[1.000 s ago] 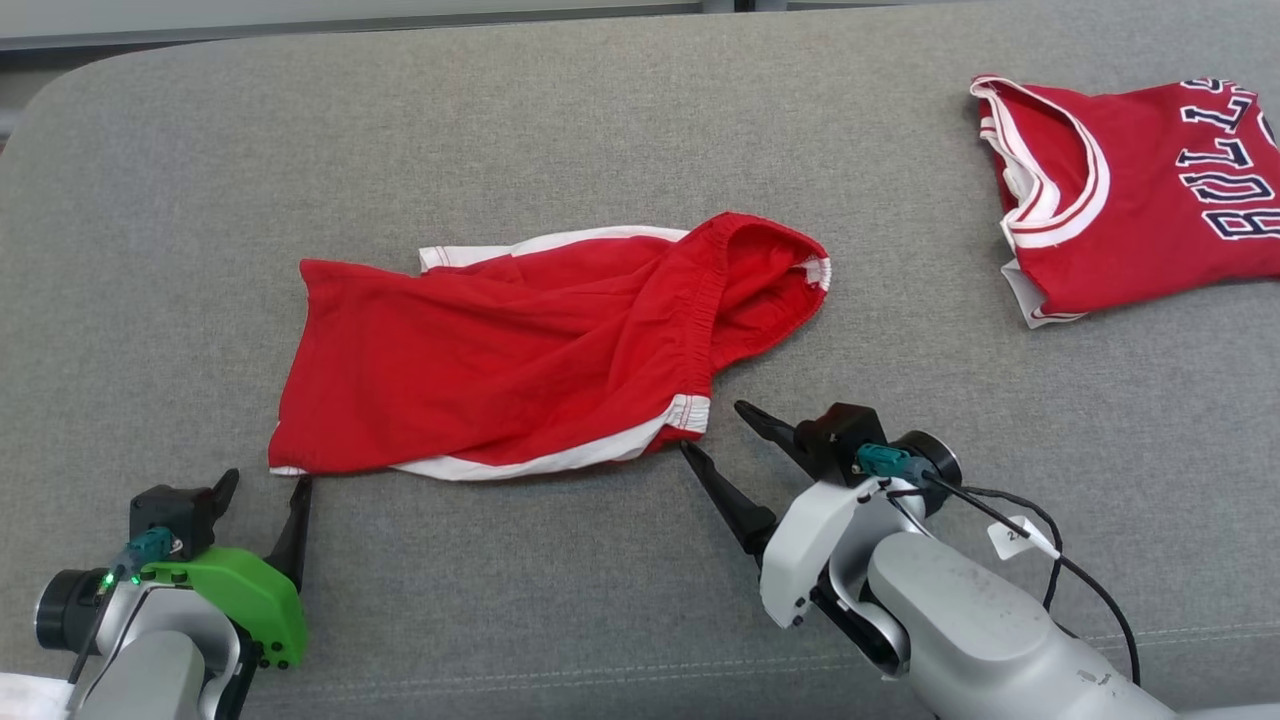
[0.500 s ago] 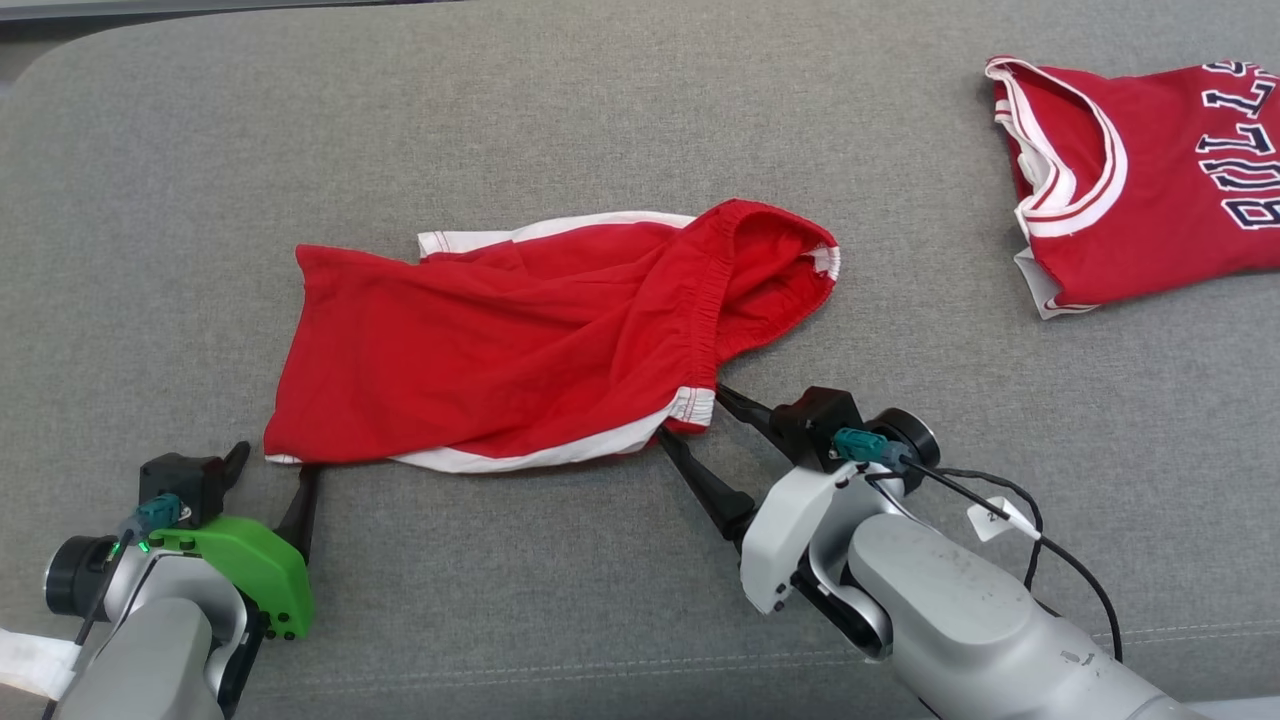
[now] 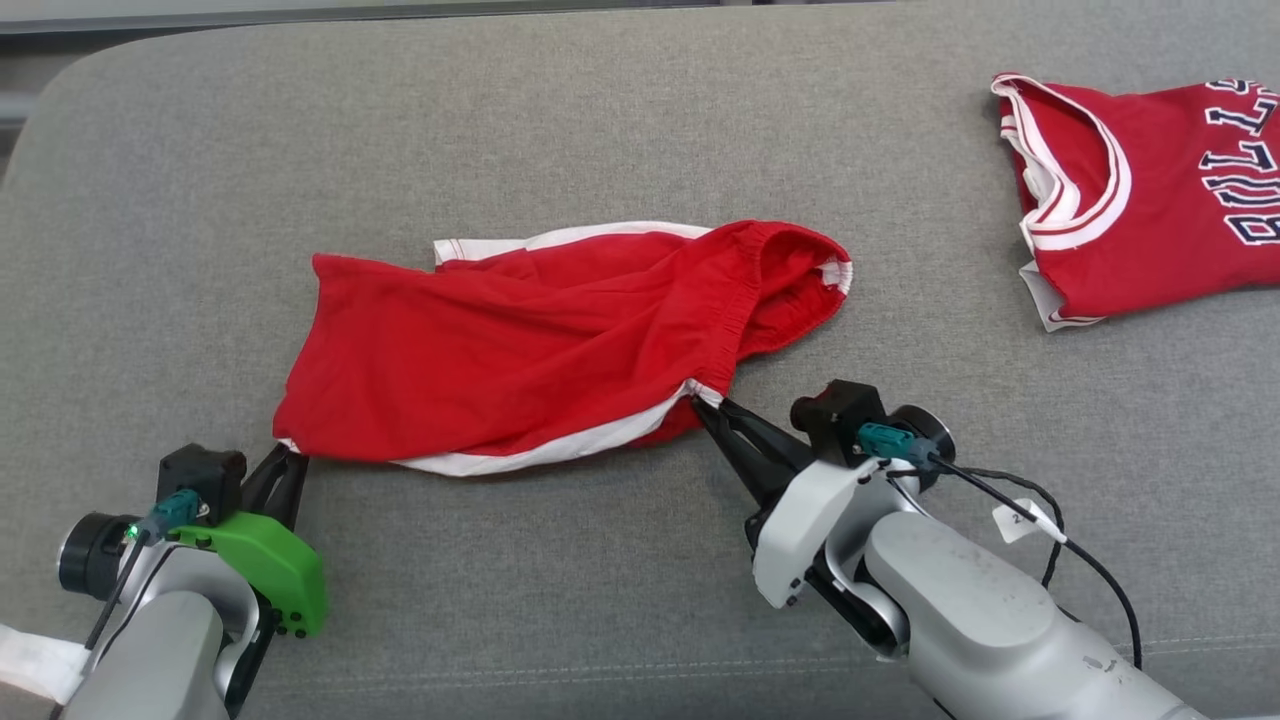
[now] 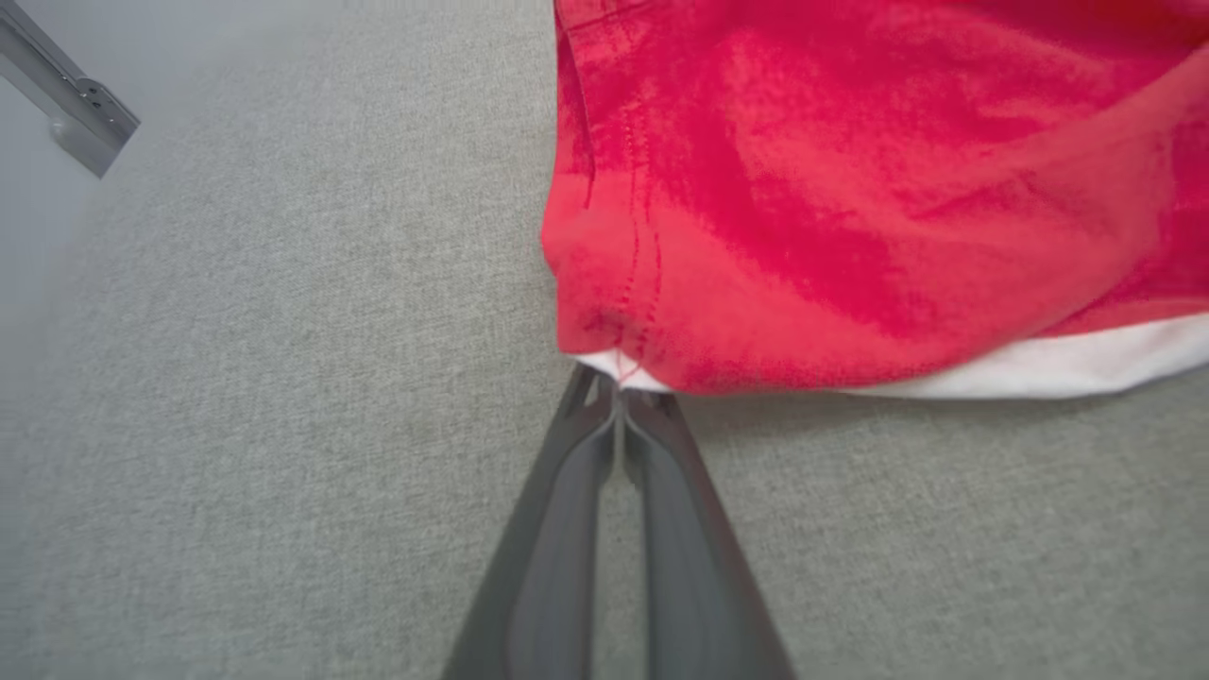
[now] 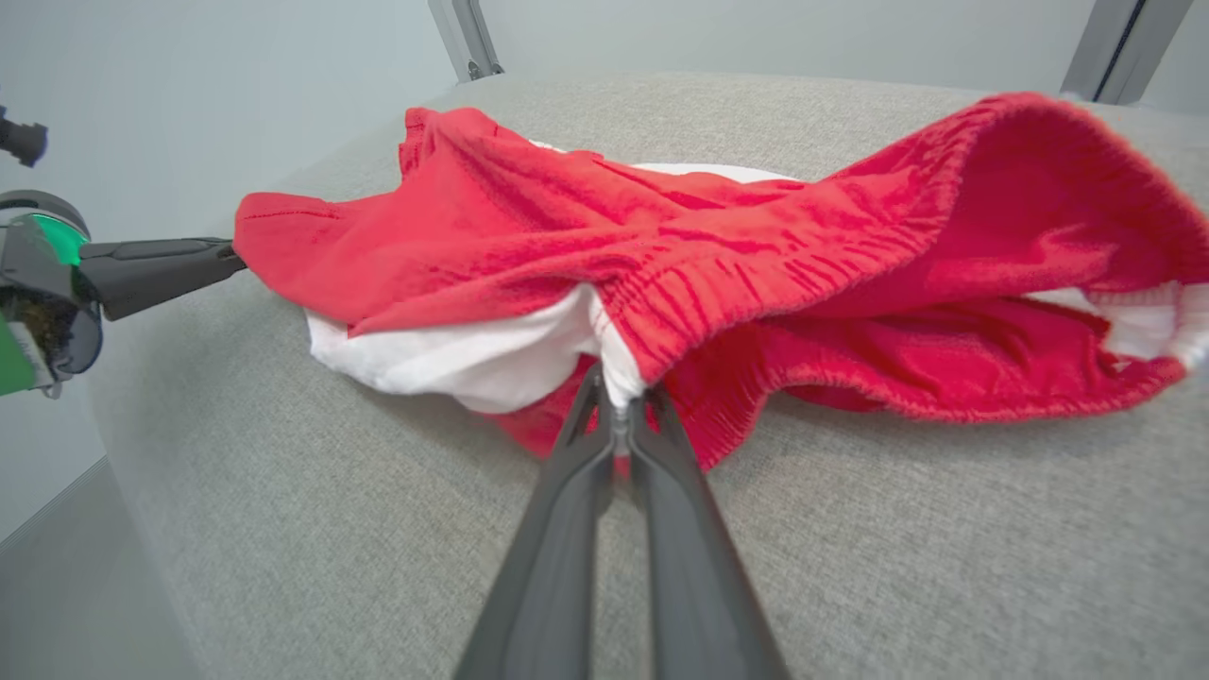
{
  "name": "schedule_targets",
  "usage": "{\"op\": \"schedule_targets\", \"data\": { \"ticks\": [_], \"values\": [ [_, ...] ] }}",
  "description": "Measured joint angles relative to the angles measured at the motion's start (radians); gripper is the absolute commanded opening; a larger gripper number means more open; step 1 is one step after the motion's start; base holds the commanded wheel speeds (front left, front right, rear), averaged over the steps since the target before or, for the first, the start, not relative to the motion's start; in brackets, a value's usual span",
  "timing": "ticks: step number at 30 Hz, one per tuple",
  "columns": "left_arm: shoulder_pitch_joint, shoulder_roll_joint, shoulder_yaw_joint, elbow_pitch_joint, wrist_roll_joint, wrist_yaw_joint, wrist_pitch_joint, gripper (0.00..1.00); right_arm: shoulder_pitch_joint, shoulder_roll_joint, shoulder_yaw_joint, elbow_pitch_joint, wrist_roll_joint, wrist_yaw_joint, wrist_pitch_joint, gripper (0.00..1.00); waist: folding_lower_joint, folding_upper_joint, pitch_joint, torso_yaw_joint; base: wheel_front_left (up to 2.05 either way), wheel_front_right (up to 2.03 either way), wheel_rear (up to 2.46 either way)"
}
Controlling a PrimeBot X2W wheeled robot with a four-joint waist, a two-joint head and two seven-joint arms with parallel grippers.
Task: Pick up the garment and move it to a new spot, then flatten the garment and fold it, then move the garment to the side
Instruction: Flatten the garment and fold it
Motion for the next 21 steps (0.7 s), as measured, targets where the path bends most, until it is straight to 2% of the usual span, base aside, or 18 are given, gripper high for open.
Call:
{"op": "schedule_targets", "data": {
  "ticks": [13, 21],
  "values": [
    [0.176, 0.022, 0.084, -0.209, 0.066, 0.026, 0.0, 0.0, 0.087, -0.092, -0.043, -0.14, 0.076, 0.0, 0.0, 0.0, 0.0, 0.0, -0.091, 0.002, 0.0, 0.0, 0.0],
    [0.203, 0.075, 0.095, -0.372, 0.09, 0.037, 0.007, 0.0, 0.089, -0.157, -0.056, -0.24, 0.161, 0.0, 0.0, 0.0, 0.0, 0.0, -0.114, 0.0, 0.0, 0.0, 0.0]
  ]
}}
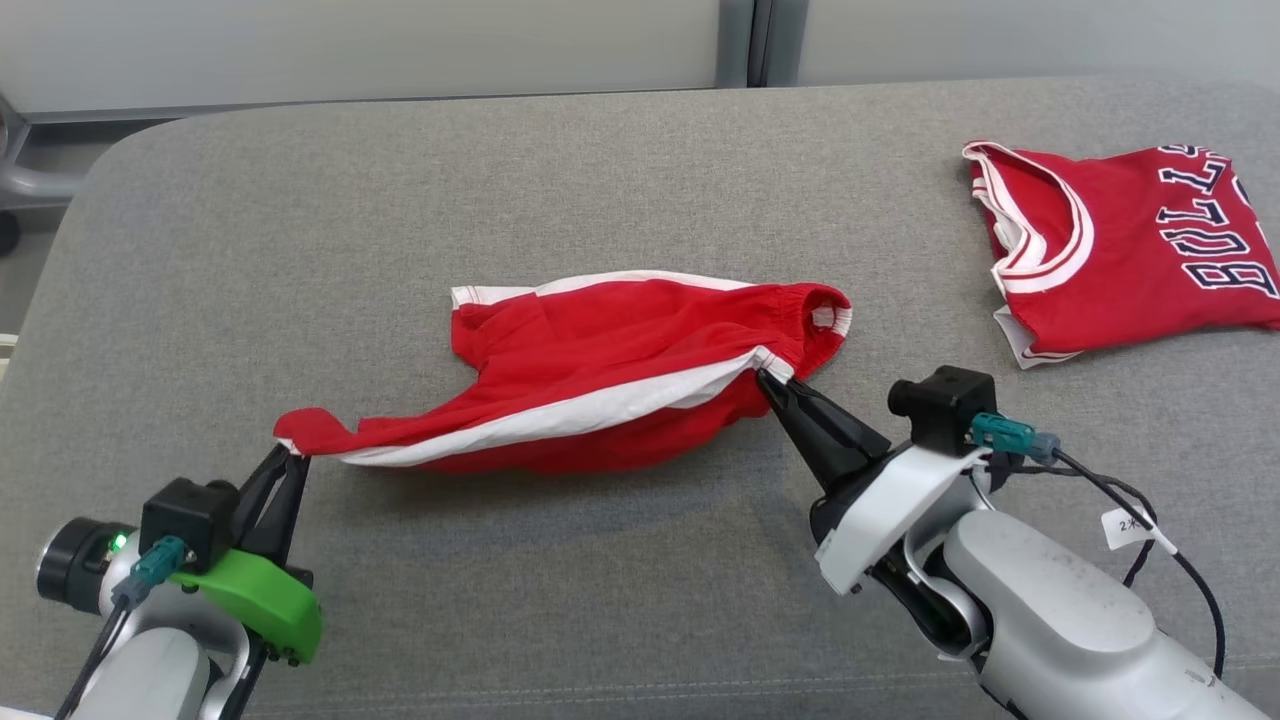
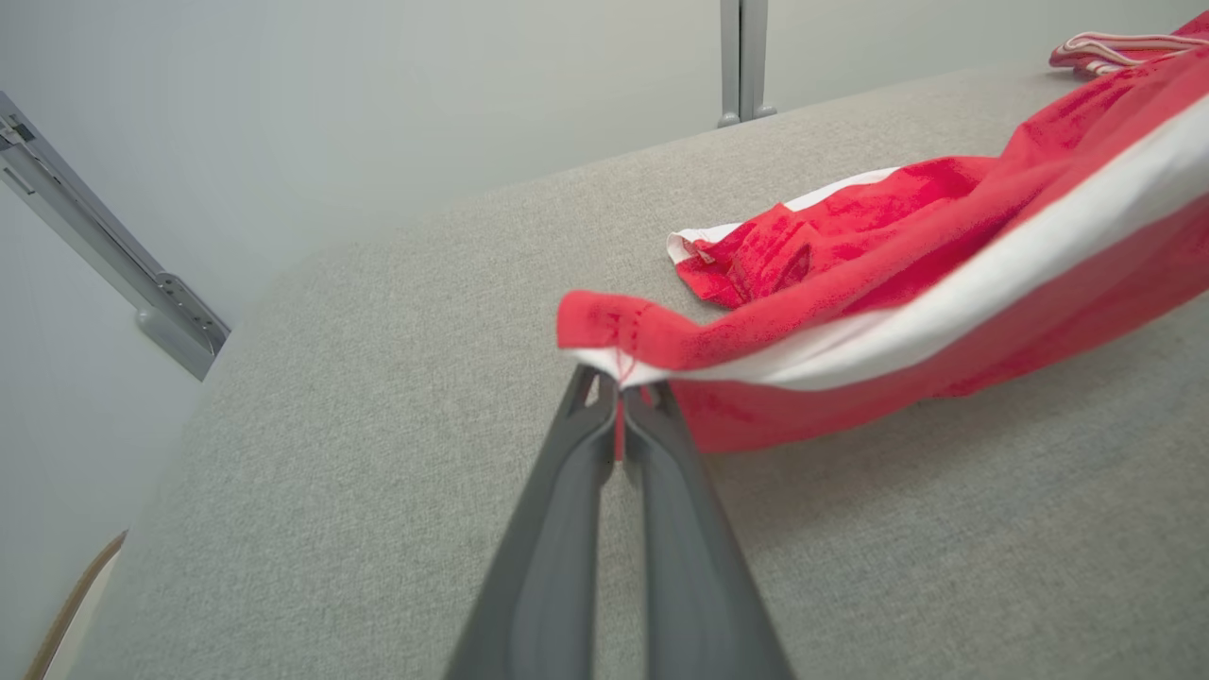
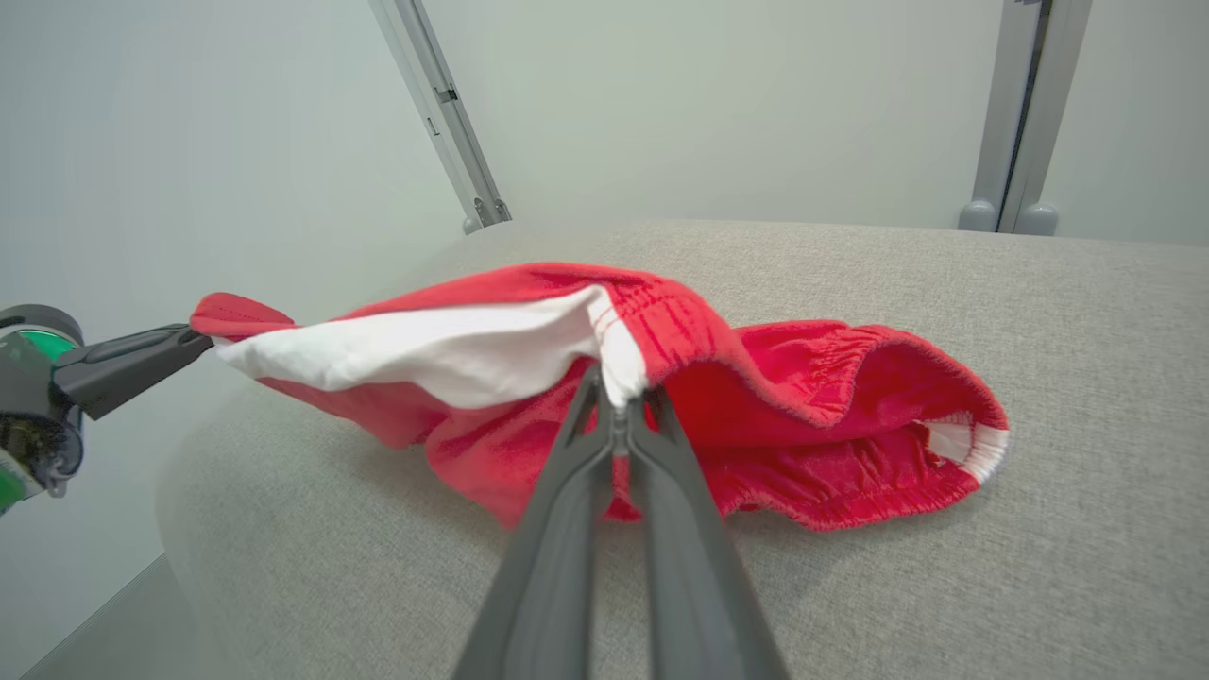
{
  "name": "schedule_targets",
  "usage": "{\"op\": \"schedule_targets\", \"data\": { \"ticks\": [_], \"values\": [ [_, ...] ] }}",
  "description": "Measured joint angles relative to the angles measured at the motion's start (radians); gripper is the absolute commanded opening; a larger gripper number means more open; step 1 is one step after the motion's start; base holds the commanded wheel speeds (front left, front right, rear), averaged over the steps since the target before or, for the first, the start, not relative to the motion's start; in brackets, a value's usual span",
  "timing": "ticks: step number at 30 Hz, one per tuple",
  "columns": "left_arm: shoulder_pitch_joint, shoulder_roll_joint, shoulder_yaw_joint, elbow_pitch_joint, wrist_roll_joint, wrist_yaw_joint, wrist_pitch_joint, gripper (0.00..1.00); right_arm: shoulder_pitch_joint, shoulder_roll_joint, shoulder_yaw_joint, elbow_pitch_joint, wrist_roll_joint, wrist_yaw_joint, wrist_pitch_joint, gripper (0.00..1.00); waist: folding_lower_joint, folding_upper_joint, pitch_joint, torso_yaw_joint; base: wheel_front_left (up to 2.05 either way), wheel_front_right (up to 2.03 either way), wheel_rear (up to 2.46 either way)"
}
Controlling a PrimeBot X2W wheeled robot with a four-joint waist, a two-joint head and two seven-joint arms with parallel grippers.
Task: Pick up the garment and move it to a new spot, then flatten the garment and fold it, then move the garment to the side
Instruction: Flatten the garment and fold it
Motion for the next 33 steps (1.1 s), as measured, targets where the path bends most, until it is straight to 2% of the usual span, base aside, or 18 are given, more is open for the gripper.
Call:
{"op": "schedule_targets", "data": {
  "ticks": [6, 13, 20, 21, 25, 33],
  "values": [
    [-0.07, 0.038, 0.0, -0.121, 0.0, -0.002, 0.073, 0.0, -0.086, -0.024, 0.041, -0.022, 0.067, 0.0, 0.008, 0.0, 0.0, 0.0, 0.012, 0.003, 0.0, 0.0, 0.0],
    [-0.292, 0.088, -0.024, -0.15, -0.039, -0.029, 0.17, 0.0, -0.326, -0.024, 0.1, 0.013, 0.166, 0.0, 0.067, 0.0, 0.0, 0.0, 0.067, -0.004, 0.0, 0.0, 0.0],
    [-0.622, 0.129, -0.112, -0.096, -0.125, -0.035, 0.248, 0.0, -0.638, -0.001, 0.11, 0.134, 0.287, 0.0, 0.125, 0.0, 0.0, 0.0, 0.158, -0.012, 0.0, 0.0, 0.0],
    [-0.622, 0.129, -0.112, -0.096, -0.125, -0.035, 0.248, 0.0, -0.638, -0.001, 0.11, 0.134, 0.287, 0.0, 0.125, 0.0, 0.0, 0.0, 0.158, -0.012, 0.0, 0.0, 0.0],
    [-0.802, 0.148, -0.172, -0.037, -0.181, -0.035, 0.272, 0.0, -0.812, 0.017, 0.106, 0.233, 0.336, 0.0, 0.152, 0.0, 0.0001, 0.0, 0.221, -0.014, 0.0, 0.0, 0.0],
    [-1.099, 0.142, -0.255, 0.138, -0.234, -0.036, 0.27, 0.0, -1.079, 0.092, 0.112, 0.456, 0.35, 0.0, 0.104, 0.0, 0.0002, 0.0, 0.337, -0.021, 0.0, 0.0, 0.0]
  ]
}}
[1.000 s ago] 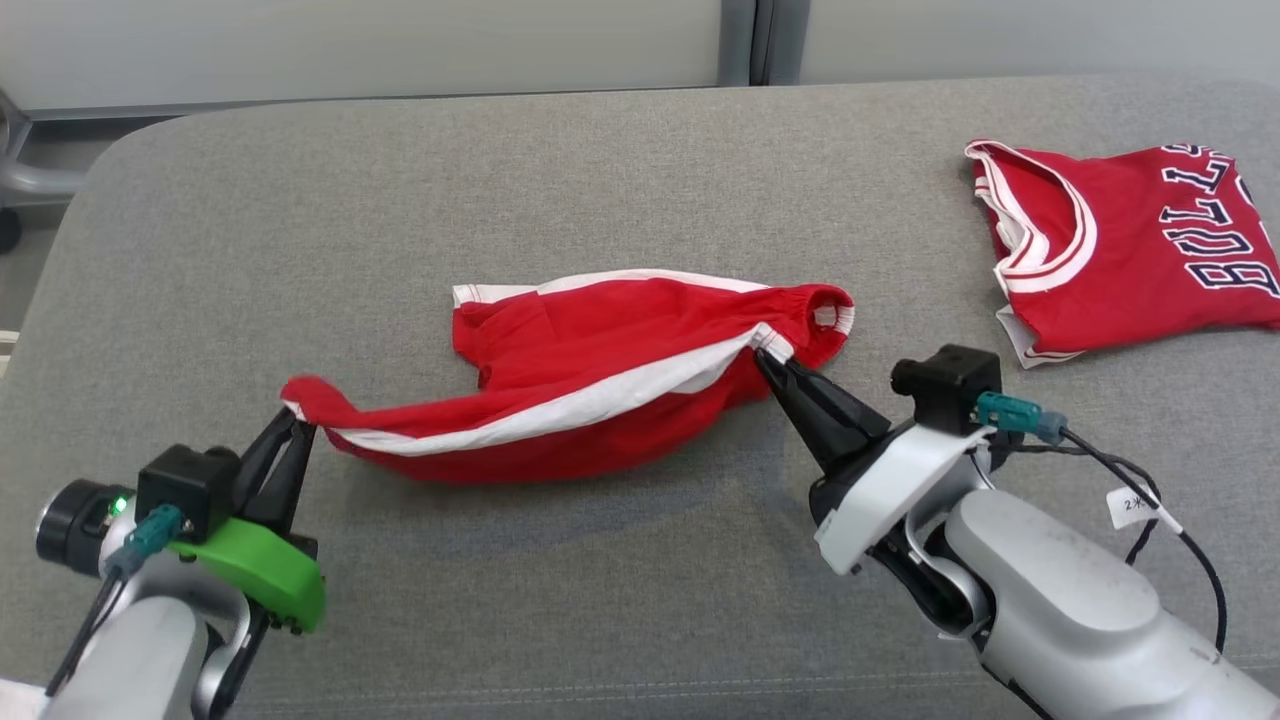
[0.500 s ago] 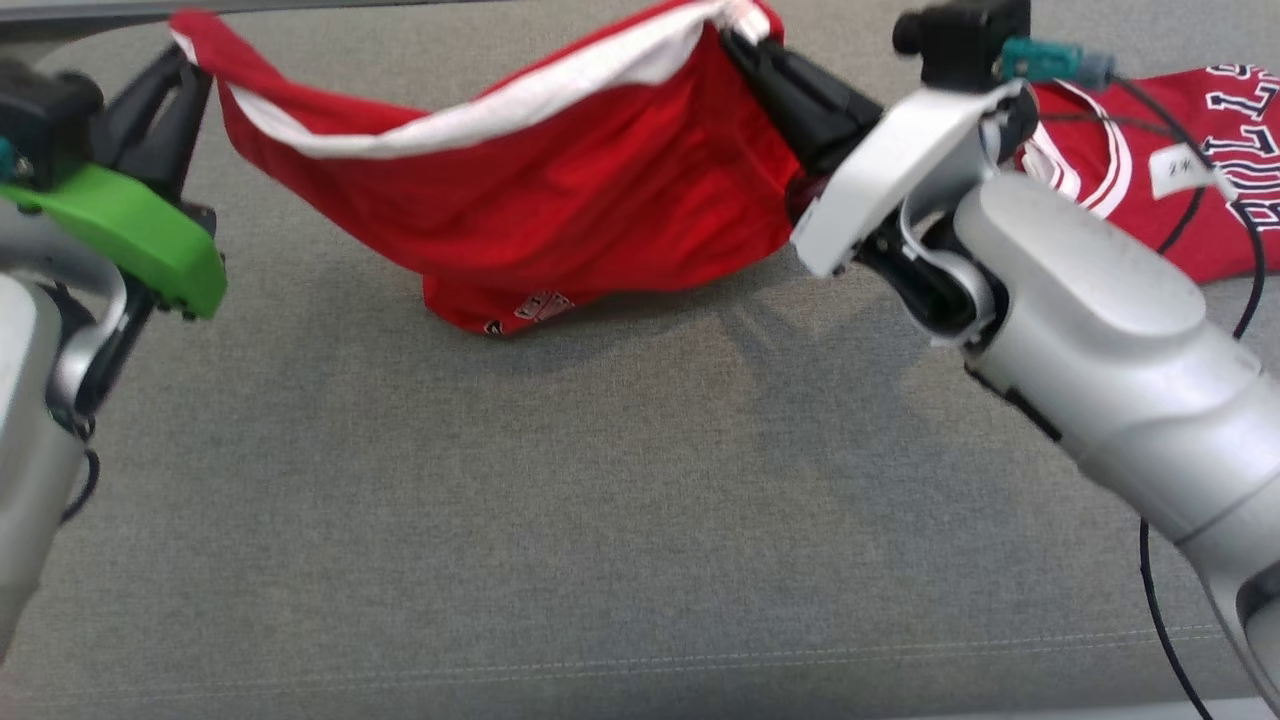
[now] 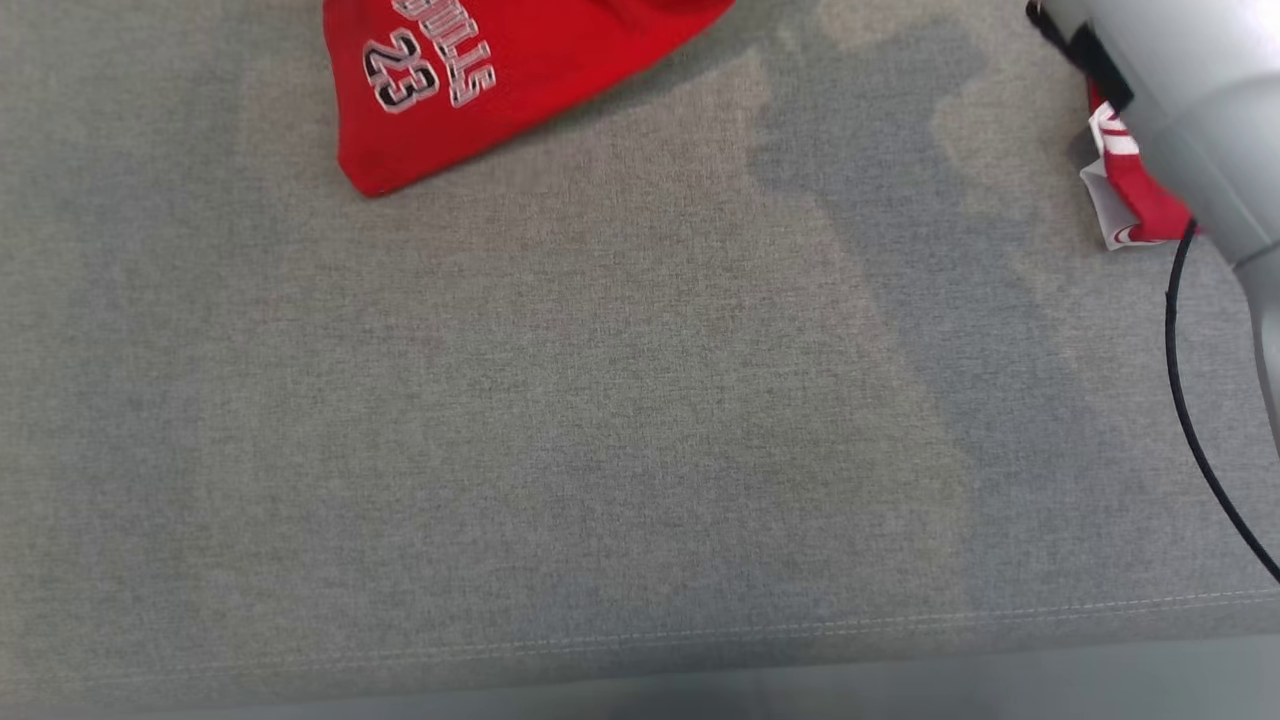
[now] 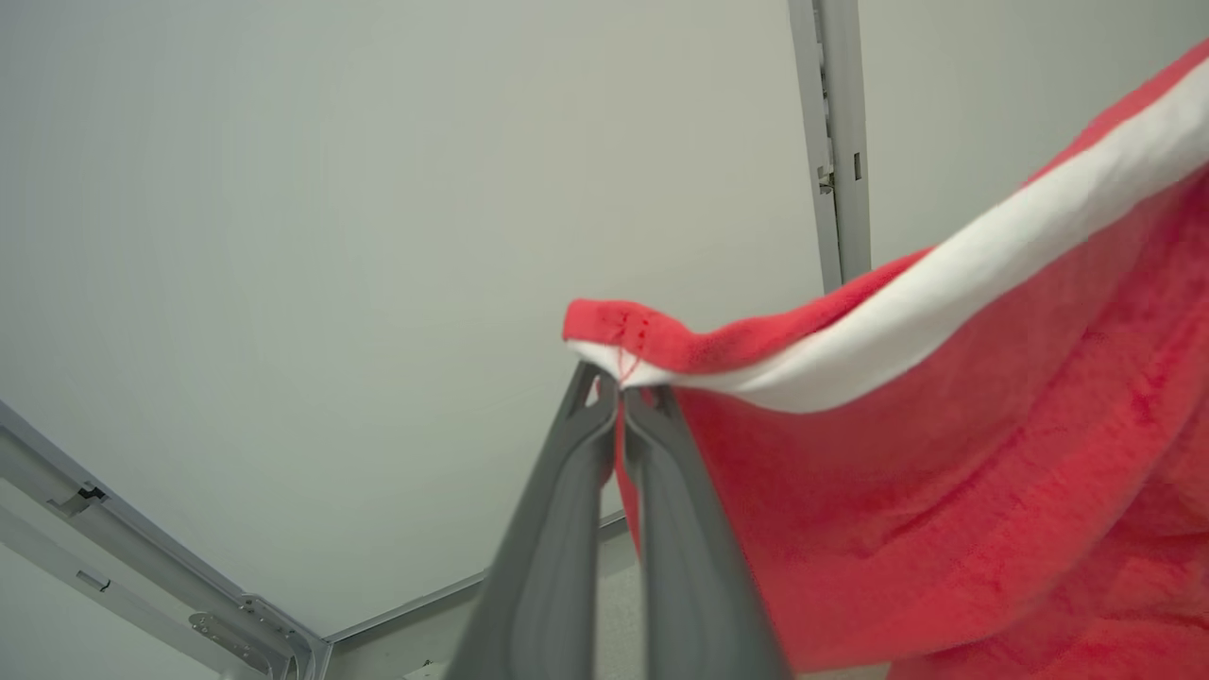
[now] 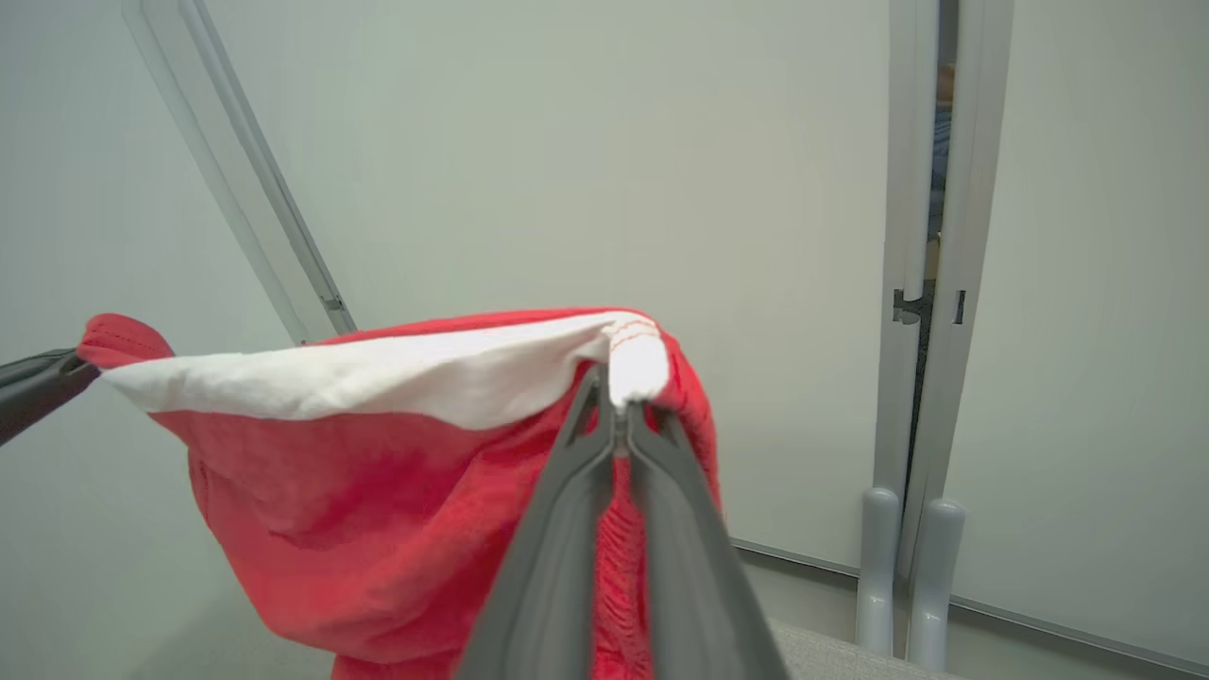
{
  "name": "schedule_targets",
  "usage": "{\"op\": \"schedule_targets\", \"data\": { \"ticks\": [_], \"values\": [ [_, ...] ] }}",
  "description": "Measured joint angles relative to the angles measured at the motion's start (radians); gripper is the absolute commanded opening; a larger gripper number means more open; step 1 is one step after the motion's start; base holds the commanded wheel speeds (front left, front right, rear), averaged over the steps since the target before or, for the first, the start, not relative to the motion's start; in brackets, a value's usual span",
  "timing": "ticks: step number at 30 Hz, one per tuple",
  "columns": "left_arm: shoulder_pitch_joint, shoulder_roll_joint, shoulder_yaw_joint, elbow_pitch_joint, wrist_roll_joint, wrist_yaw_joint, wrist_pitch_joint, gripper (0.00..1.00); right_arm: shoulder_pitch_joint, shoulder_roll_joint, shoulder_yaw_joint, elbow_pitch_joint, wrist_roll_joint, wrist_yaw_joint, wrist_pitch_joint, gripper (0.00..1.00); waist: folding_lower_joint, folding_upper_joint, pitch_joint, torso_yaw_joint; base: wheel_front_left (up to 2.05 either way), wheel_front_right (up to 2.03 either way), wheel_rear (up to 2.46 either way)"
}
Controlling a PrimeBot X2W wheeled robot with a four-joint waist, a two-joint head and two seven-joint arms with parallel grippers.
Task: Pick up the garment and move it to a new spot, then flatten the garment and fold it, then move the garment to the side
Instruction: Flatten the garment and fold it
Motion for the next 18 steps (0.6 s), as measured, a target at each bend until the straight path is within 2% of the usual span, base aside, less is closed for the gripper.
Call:
{"op": "schedule_targets", "data": {
  "ticks": [6, 11, 14, 18],
  "values": [
    [-0.155, -0.047, -0.04, 0.133, 0.016, -0.001, -0.036, 0.0, -0.132, 0.045, 0.02, 0.162, -0.045, 0.0, -0.067, 0.0, 0.0, 0.0, 0.048, 0.001, 0.0, 0.0, 0.0],
    [-0.281, -0.103, -0.035, 0.217, 0.039, 0.008, -0.098, 0.0, -0.237, 0.066, -0.006, 0.281, -0.071, 0.0, -0.096, 0.0, 0.0, 0.0, 0.058, 0.026, 0.0, 0.0, 0.0],
    [-0.34, -0.147, -0.027, 0.265, 0.04, 0.018, -0.14, 0.0, -0.291, 0.075, -0.023, 0.313, -0.102, 0.0, -0.102, 0.0, 0.0, 0.0, 0.067, 0.046, 0.0, 0.0, 0.0],
    [-0.368, -0.169, -0.02, 0.301, 0.042, 0.027, -0.2, 0.0, -0.332, 0.058, -0.077, 0.261, -0.169, 0.0, -0.104, 0.0, 0.0, 0.0, 0.09, 0.058, 0.0, 0.0, 0.0]
  ]
}}
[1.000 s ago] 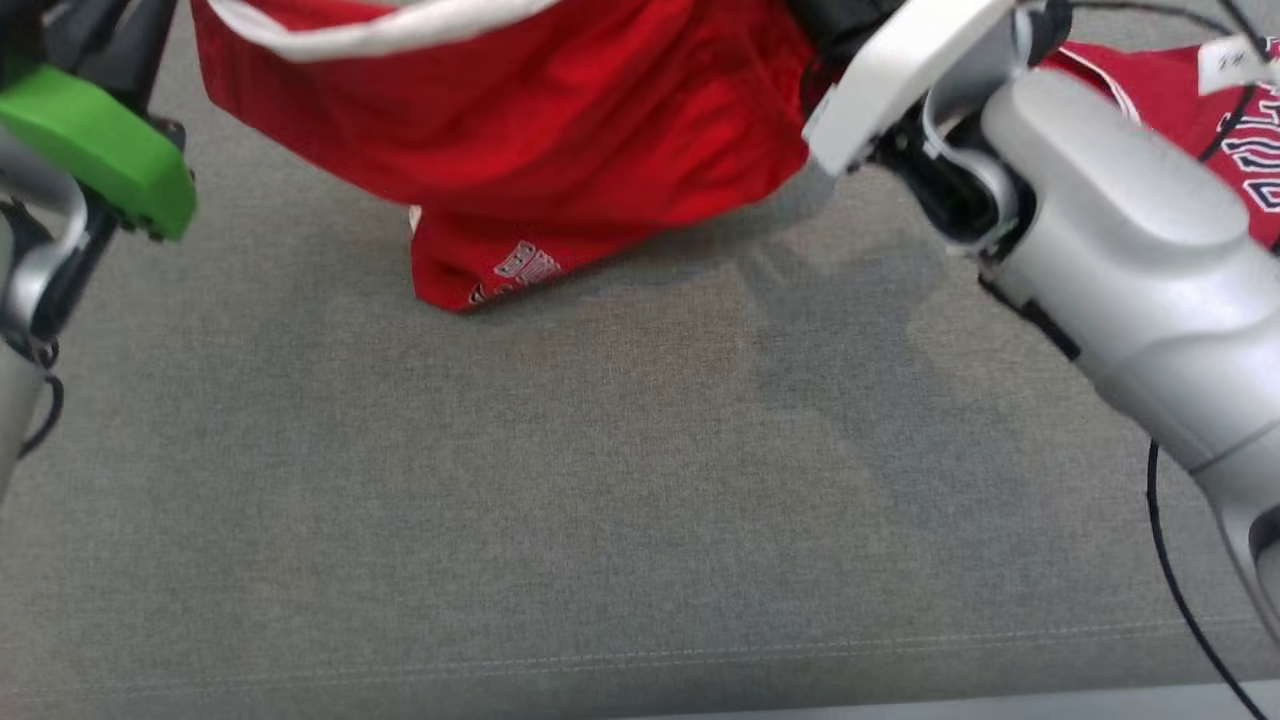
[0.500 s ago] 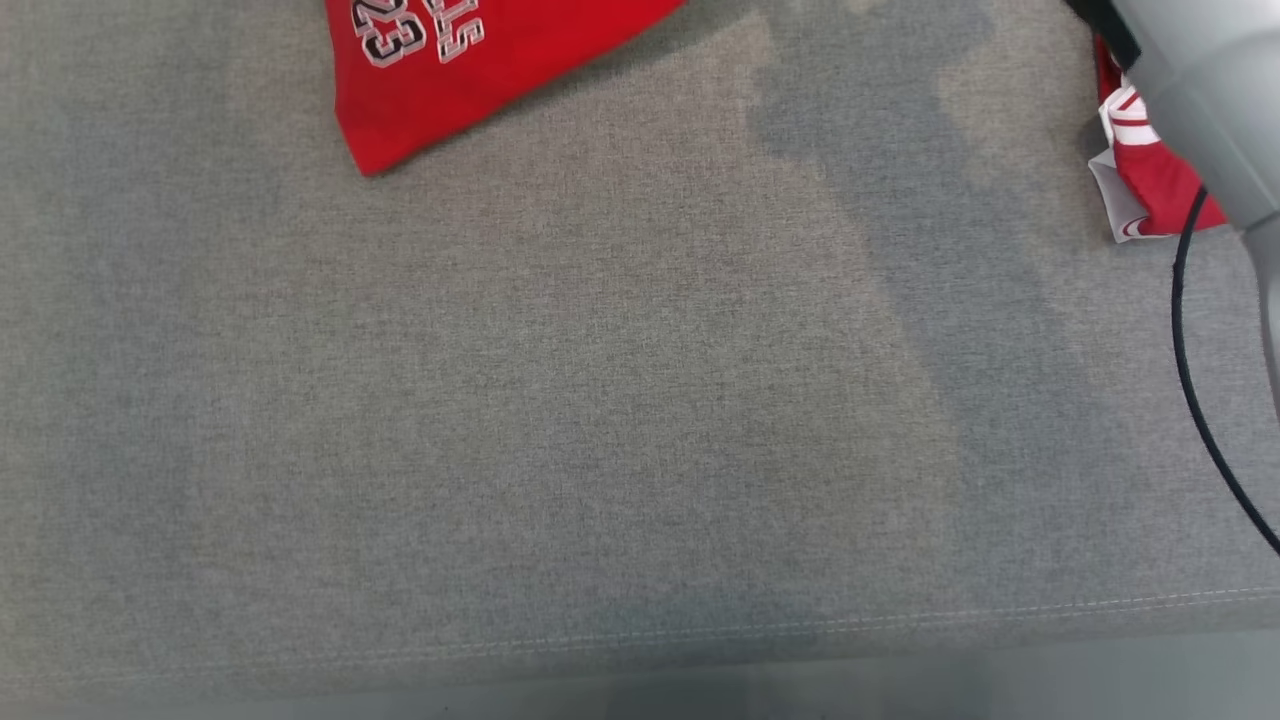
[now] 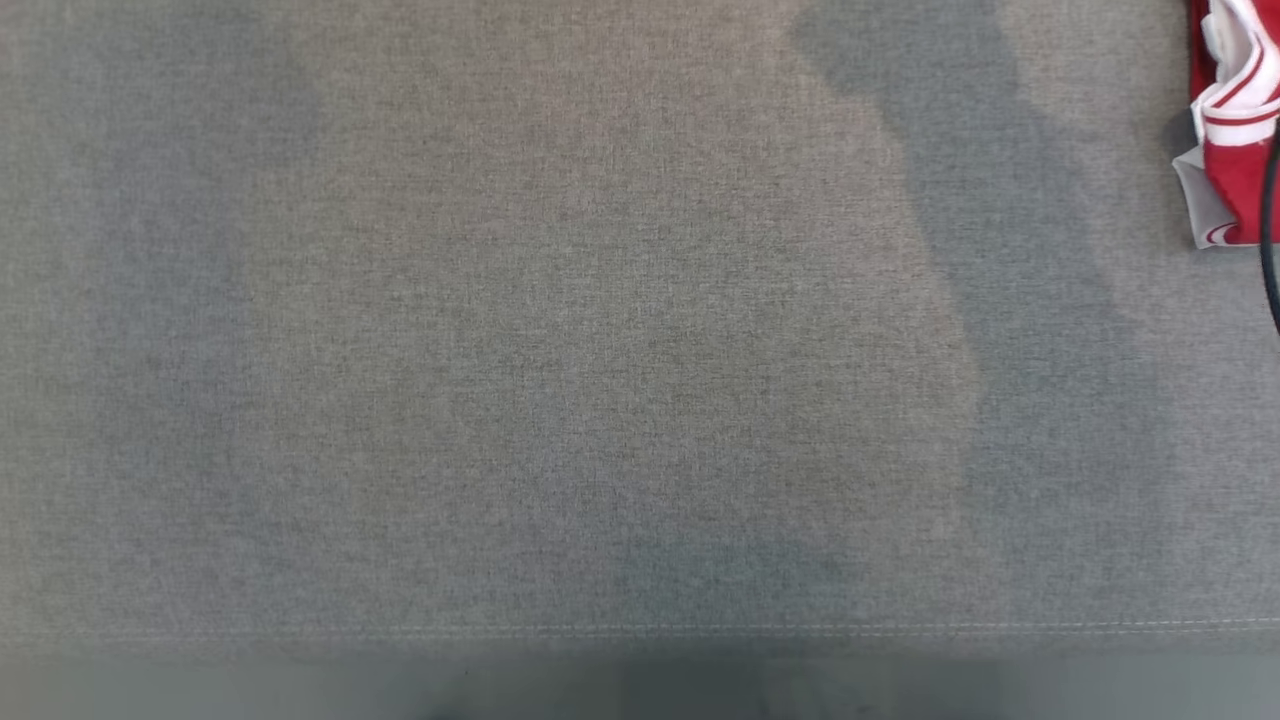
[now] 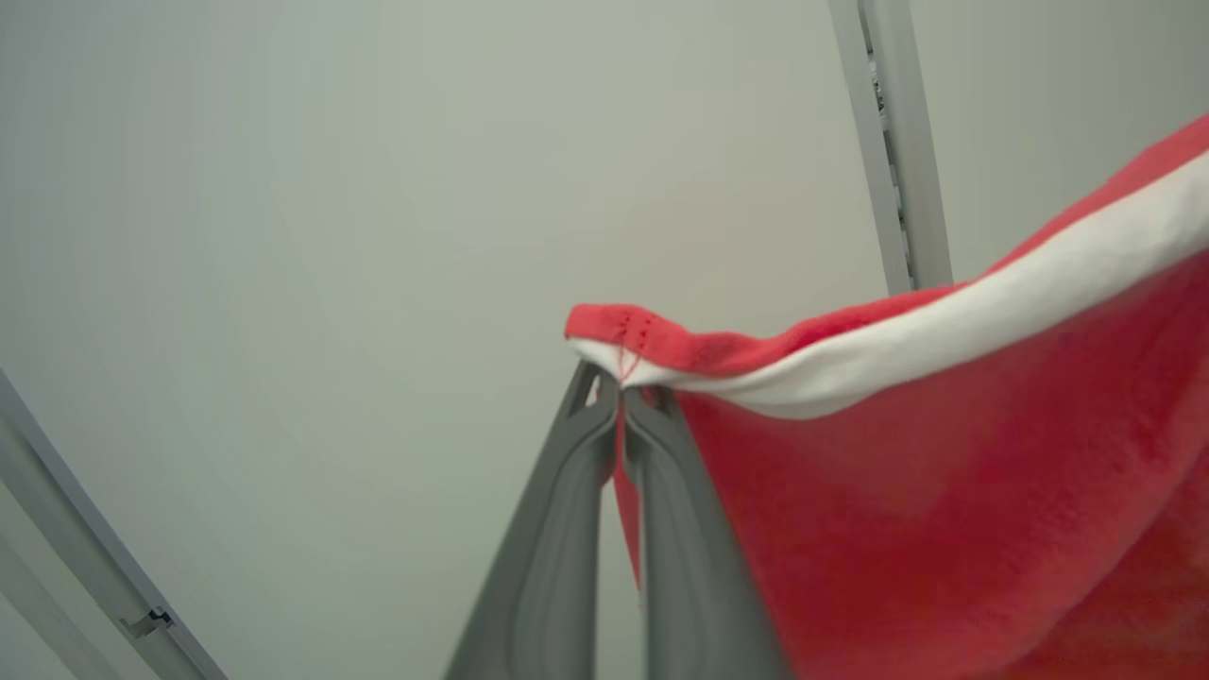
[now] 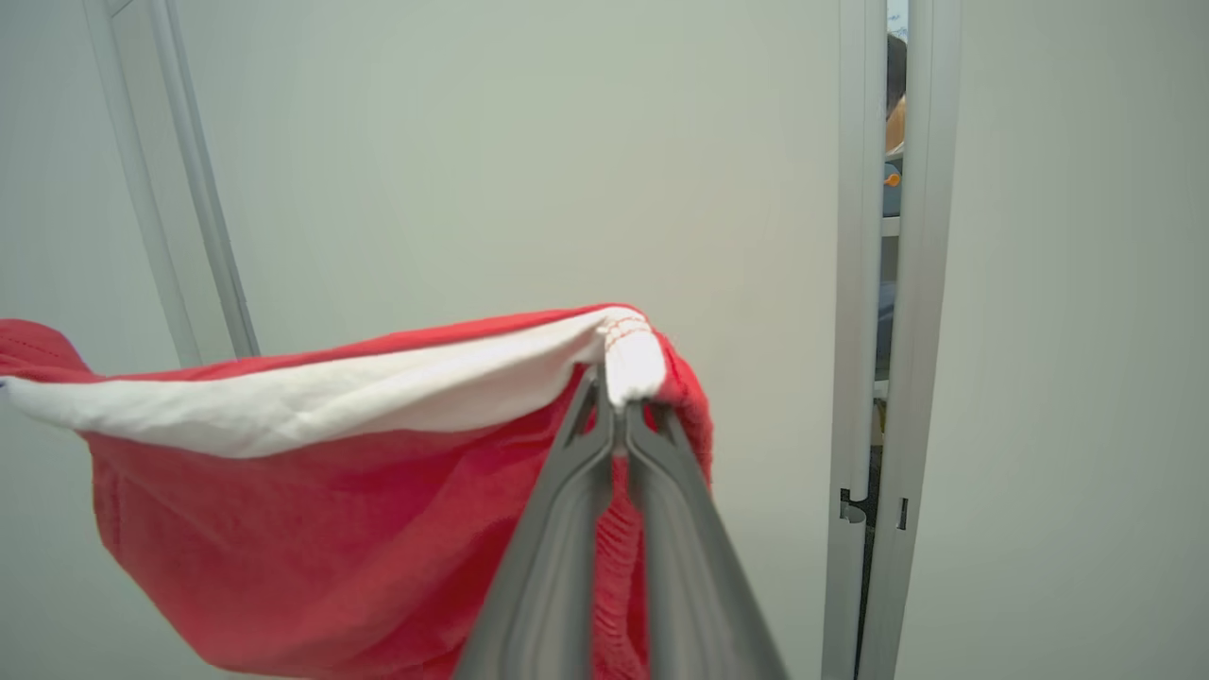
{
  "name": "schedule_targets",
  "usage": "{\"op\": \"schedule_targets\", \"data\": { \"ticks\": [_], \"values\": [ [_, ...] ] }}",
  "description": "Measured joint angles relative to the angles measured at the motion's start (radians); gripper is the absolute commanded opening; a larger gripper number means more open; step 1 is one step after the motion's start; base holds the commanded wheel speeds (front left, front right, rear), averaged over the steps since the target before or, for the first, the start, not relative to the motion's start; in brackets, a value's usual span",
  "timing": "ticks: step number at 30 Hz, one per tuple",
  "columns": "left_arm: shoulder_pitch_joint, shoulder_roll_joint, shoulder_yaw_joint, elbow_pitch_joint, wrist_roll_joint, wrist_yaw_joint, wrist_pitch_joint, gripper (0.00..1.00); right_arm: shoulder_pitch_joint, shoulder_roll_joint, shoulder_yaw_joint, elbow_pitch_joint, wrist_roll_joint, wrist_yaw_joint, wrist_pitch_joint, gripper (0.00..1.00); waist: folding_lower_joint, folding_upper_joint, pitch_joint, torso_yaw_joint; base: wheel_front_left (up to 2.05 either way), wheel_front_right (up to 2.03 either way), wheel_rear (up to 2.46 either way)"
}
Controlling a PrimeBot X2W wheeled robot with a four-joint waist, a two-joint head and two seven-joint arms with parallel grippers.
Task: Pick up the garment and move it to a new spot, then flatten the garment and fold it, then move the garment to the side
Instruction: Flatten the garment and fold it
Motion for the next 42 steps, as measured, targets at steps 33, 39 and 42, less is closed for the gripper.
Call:
{"op": "schedule_targets", "data": {
  "ticks": [33, 39, 42],
  "values": [
    [0.999, 0.0, 0.253, -0.423, -0.091, 0.128, -0.077, 0.0, 0.89, -0.265, 0.186, -0.7, 0.132, 0.0, 0.0, 0.0, -0.0002, 0.0, -0.156, -0.019, 0.0, 0.0, 0.0],
    [1.236, -0.034, 0.334, -0.526, -0.11, 0.157, -0.077, 0.0, 1.075, -0.288, 0.189, -0.805, 0.142, 0.0, 0.0, 0.0, -0.0003, 0.0, -0.234, -0.031, 0.0, 0.0, 0.0],
    [1.351, -0.057, 0.354, -0.568, -0.109, 0.166, -0.077, 0.0, 1.151, -0.31, 0.192, -0.852, 0.151, 0.0, 0.0, 0.0, -0.0003, 0.0, -0.268, -0.04, 0.0, 0.0, 0.0]
  ]
}}
